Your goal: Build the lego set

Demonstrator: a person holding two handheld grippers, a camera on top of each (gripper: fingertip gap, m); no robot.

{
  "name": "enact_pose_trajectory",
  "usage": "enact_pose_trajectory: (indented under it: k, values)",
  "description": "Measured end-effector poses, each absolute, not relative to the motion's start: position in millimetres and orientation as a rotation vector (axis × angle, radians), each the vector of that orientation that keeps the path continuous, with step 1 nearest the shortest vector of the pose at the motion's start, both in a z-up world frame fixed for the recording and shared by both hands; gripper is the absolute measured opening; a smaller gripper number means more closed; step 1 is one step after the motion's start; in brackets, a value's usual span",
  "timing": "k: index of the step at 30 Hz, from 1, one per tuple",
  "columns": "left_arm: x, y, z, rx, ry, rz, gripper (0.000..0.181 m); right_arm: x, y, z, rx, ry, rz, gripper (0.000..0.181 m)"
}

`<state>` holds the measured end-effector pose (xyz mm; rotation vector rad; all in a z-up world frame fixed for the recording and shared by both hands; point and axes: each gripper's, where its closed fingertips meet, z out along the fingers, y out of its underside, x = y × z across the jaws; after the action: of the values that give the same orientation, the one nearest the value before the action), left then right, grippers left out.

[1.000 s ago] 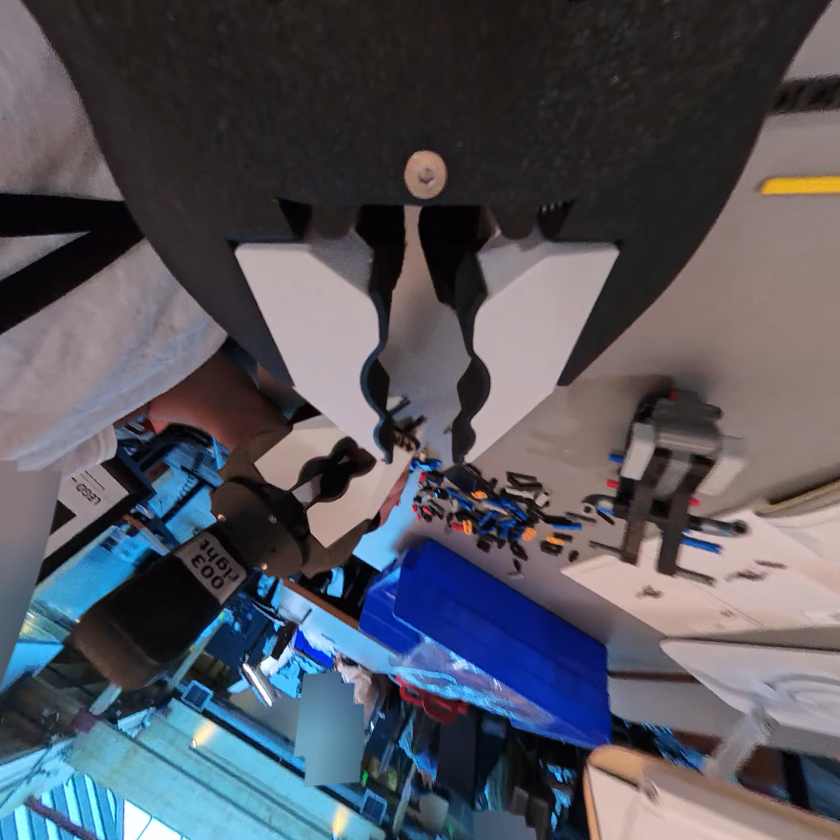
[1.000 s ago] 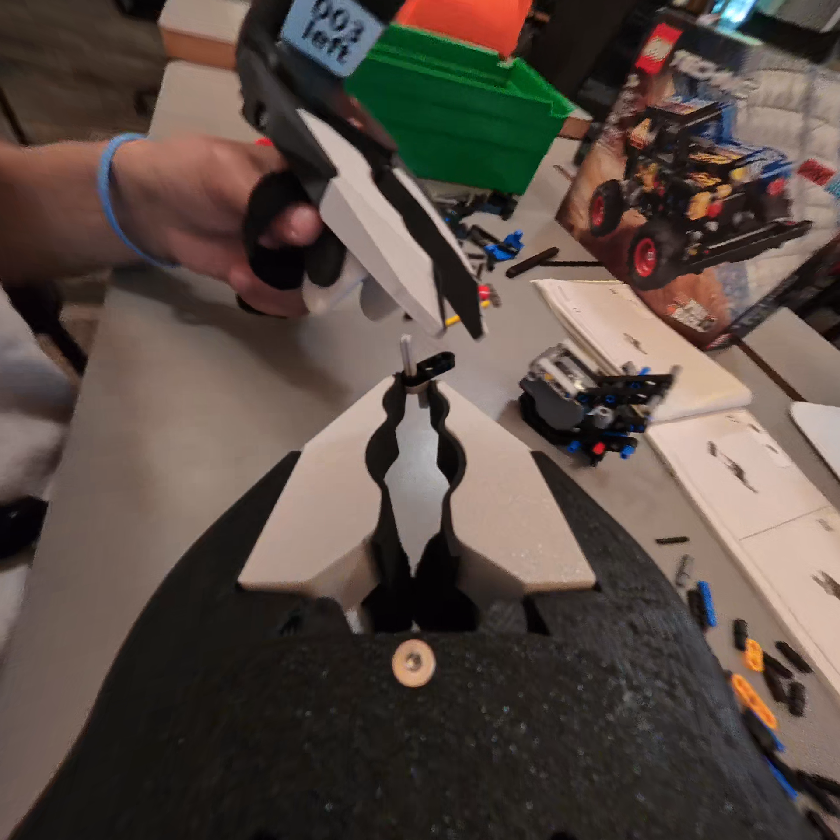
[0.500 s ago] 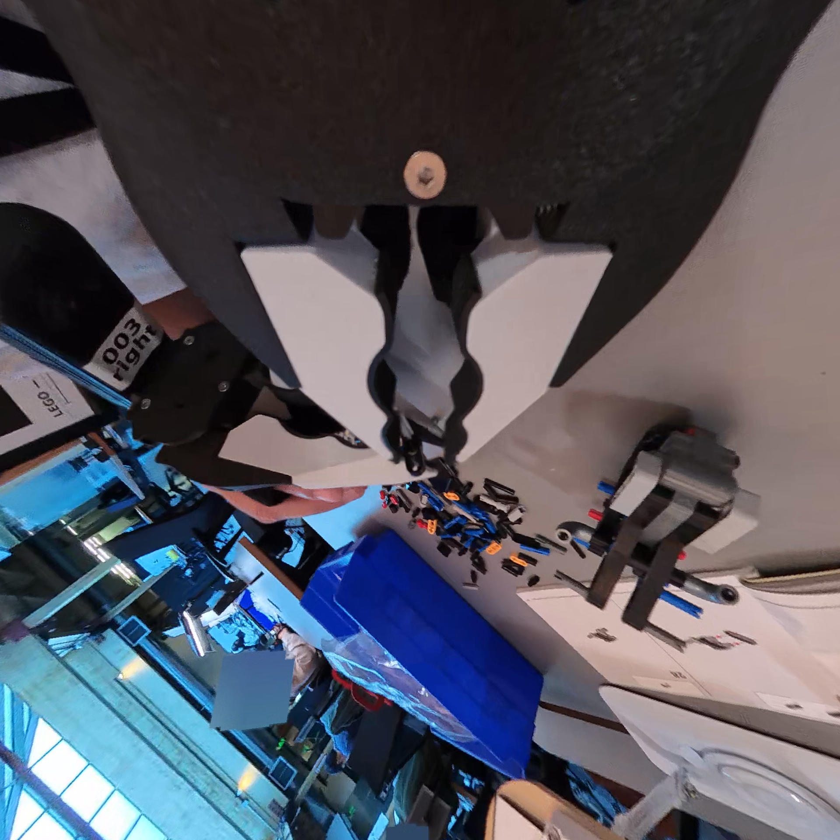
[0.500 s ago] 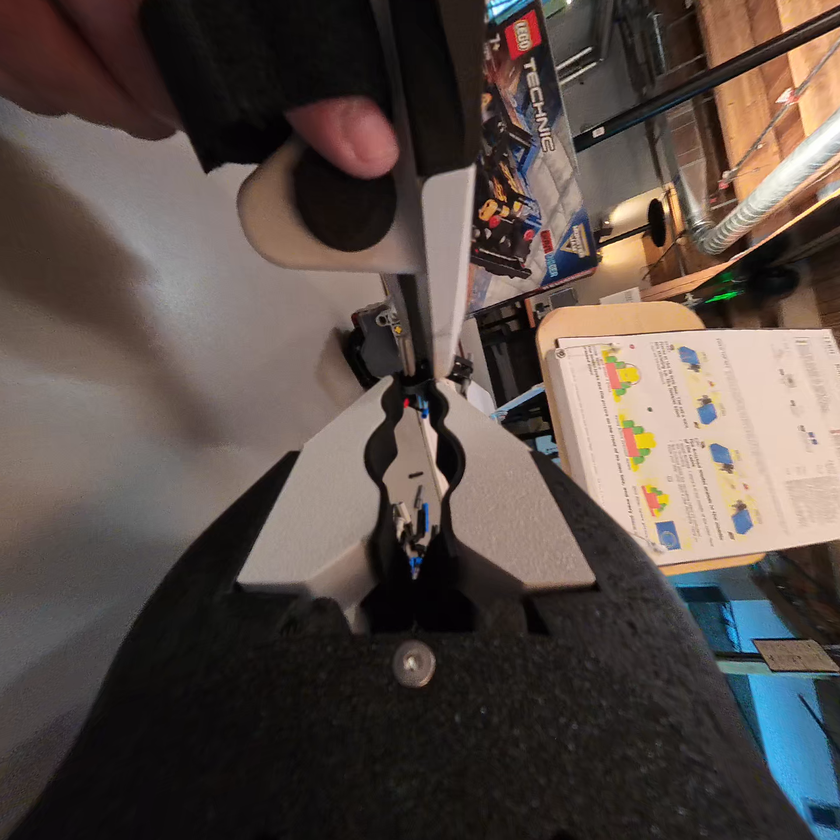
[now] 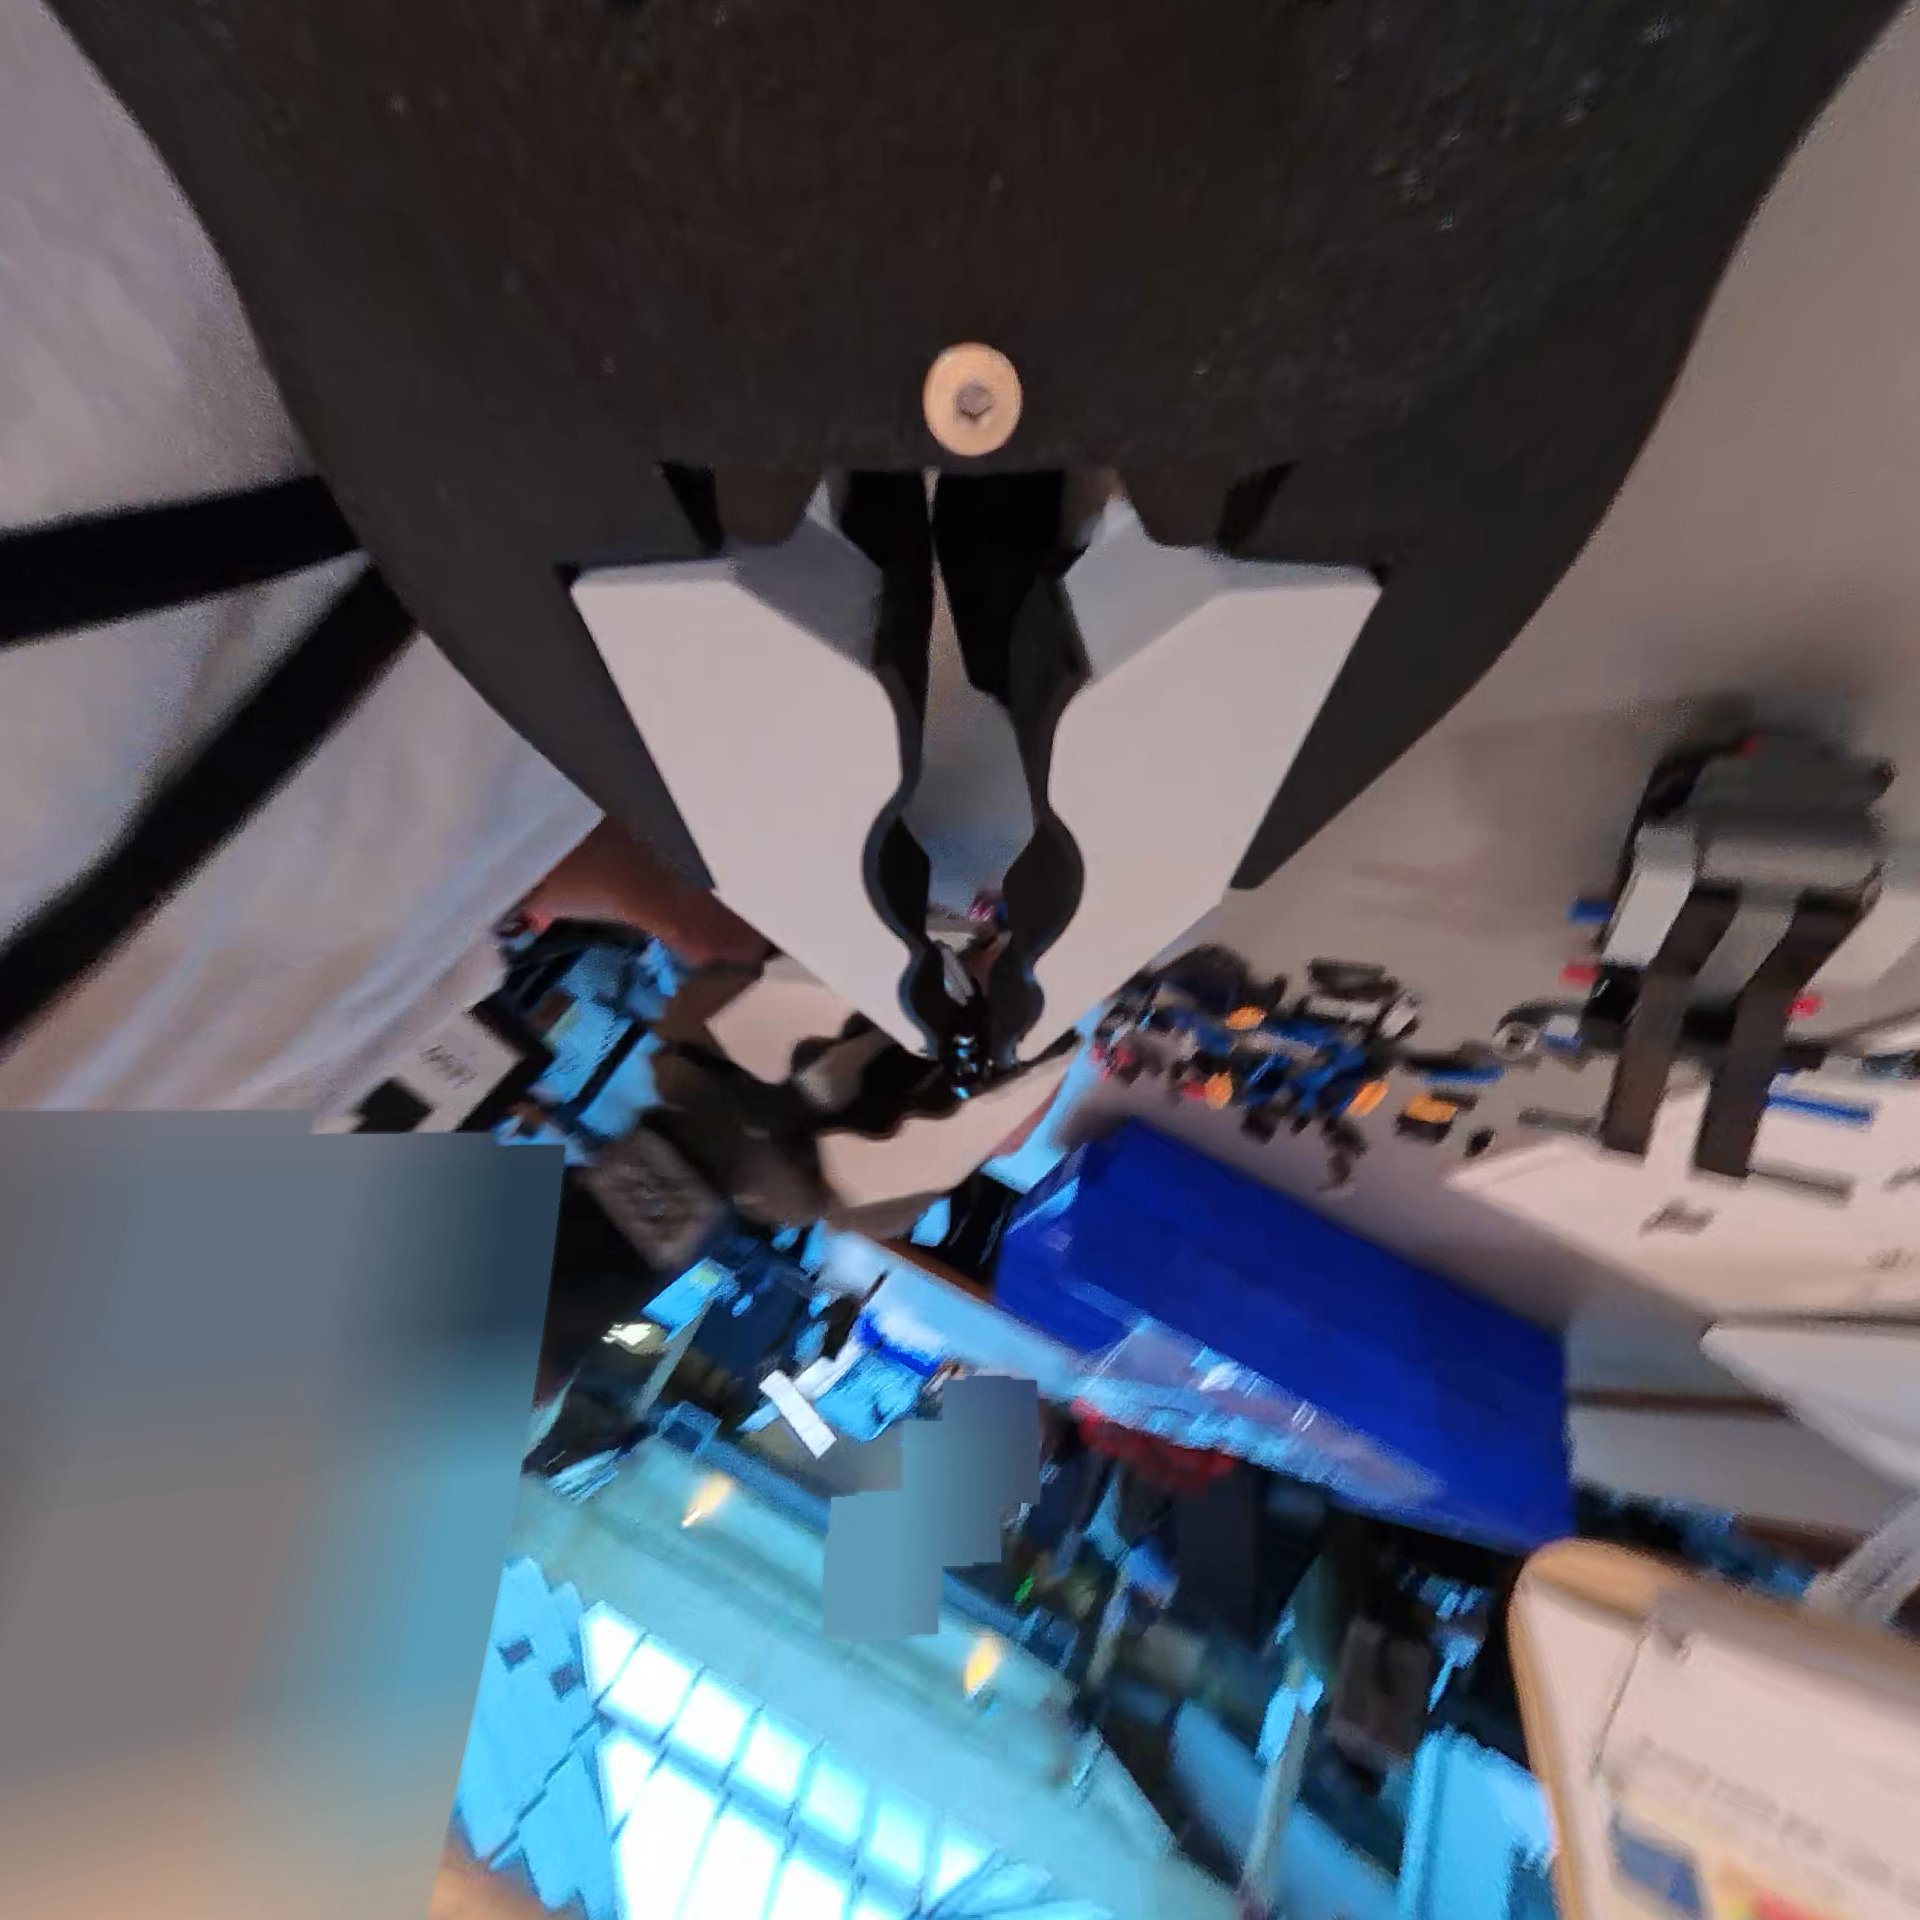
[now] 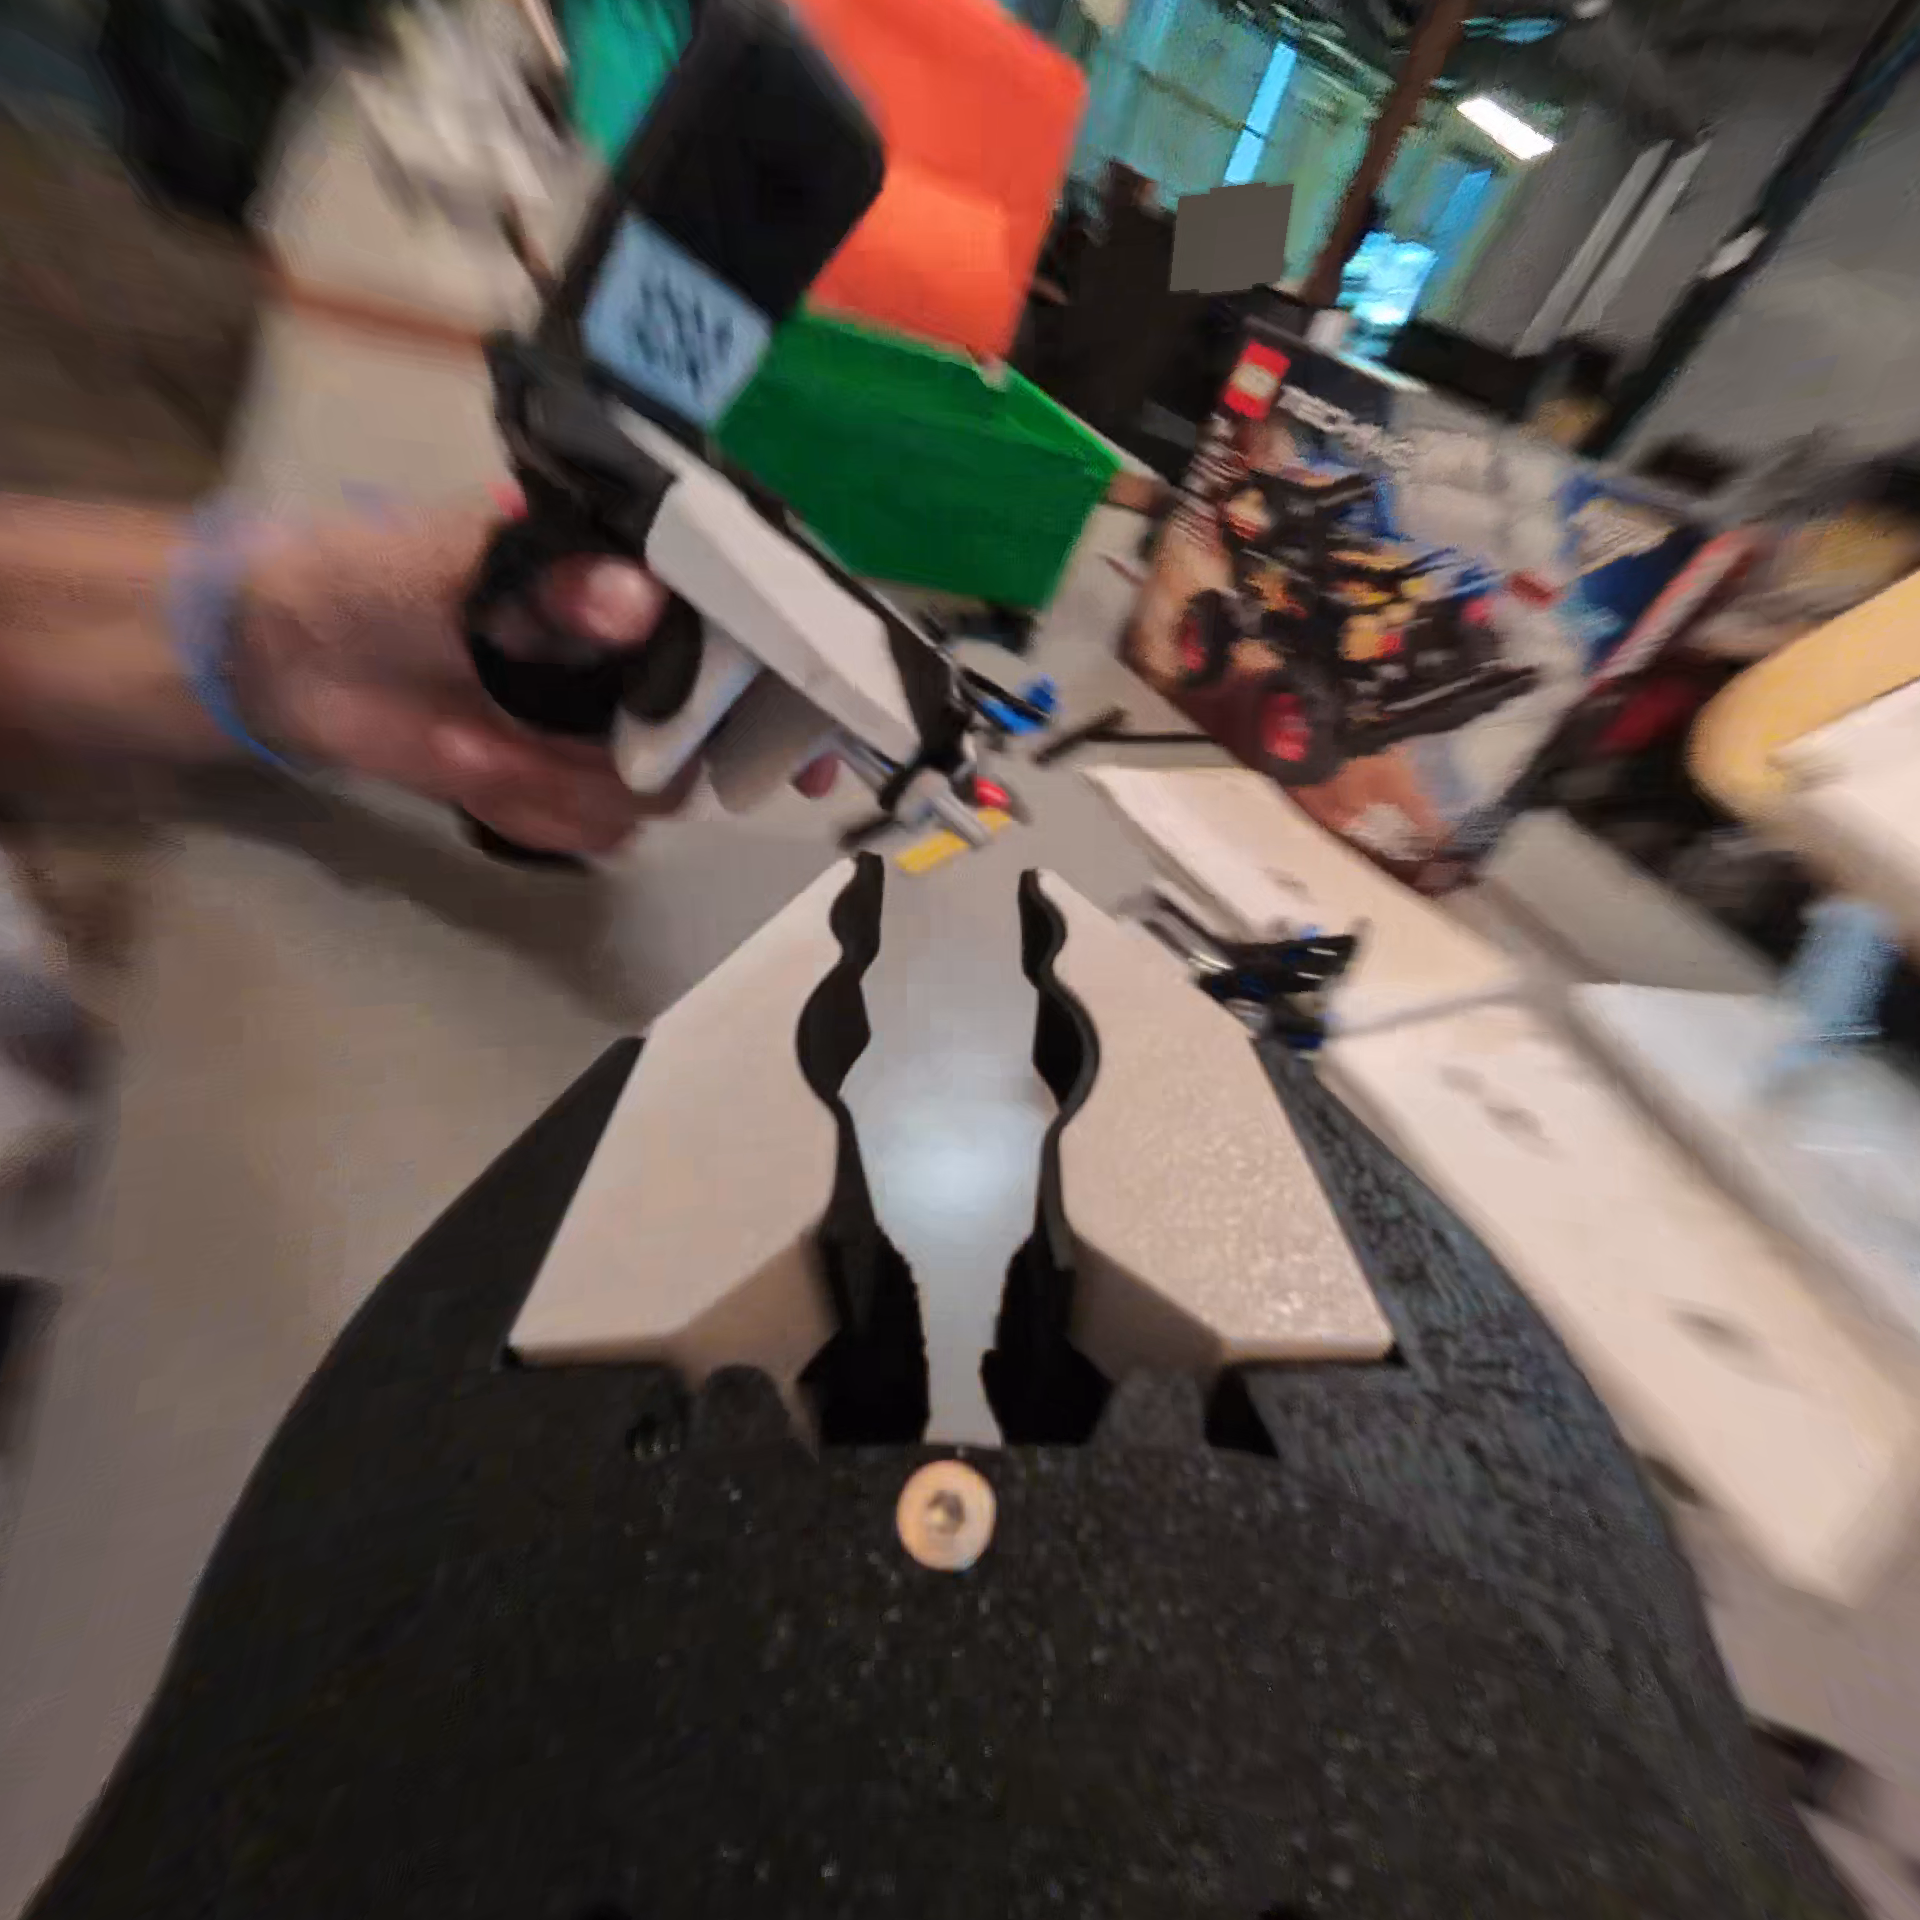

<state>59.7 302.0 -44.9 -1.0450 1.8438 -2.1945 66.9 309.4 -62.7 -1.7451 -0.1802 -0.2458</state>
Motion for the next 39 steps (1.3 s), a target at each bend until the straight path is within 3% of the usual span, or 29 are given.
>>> enact_pose_trajectory:
  k: [3,5,21,28,39]
  values:
    - [47,304,-27,-0.917,1.800,-2.295,0.005,44,300,-39,-1.619,-0.095,0.376,0.031]
    - [45,302,-27,-0.908,1.810,-2.311,0.005,38,297,-29,-1.560,-0.064,0.557,0.033]
    - [36,282,-34,-0.873,1.921,-2.363,0.005,39,293,-35,-1.585,-0.107,0.426,0.000]
    - [32,280,-33,-0.826,1.932,-2.341,0.005,33,288,-35,-1.580,-0.098,0.562,0.009]
    - [29,281,-33,-0.823,1.935,-2.352,0.005,29,287,-40,-1.605,-0.136,0.548,0.004]
